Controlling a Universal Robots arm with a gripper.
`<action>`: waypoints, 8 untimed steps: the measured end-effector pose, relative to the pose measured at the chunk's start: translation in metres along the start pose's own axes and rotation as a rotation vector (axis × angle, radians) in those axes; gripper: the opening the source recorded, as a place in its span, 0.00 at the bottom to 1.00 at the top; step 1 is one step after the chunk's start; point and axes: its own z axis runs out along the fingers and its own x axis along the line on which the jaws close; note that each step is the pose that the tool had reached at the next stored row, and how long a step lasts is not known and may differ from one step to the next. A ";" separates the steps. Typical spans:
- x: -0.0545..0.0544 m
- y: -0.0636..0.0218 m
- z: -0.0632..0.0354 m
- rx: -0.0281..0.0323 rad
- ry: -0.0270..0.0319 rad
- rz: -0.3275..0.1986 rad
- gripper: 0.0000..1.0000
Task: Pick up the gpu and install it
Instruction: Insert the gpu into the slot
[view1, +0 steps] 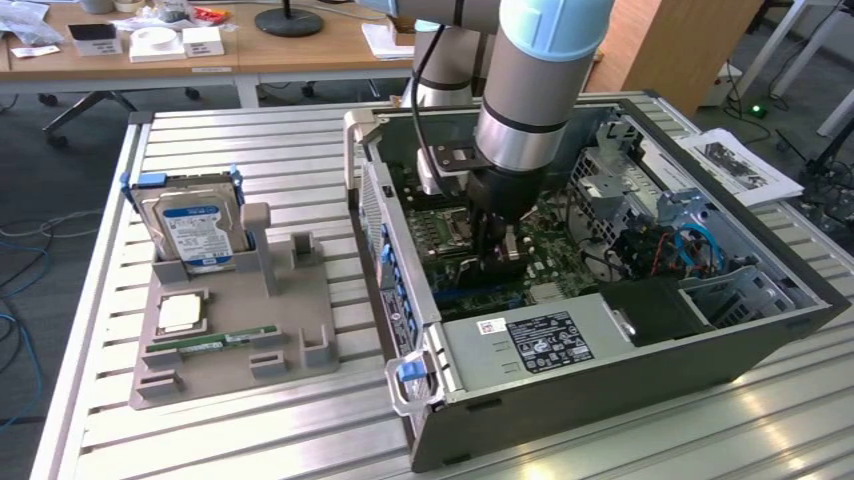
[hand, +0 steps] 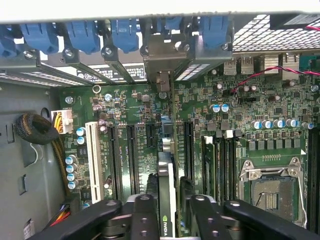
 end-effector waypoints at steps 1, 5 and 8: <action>0.000 0.0000 0.0000 0.0000 0.0000 0.000 0.33; 0.000 0.0000 0.0000 0.0001 -0.0002 0.000 0.27; 0.000 0.0000 0.0000 0.0001 -0.0003 0.000 0.27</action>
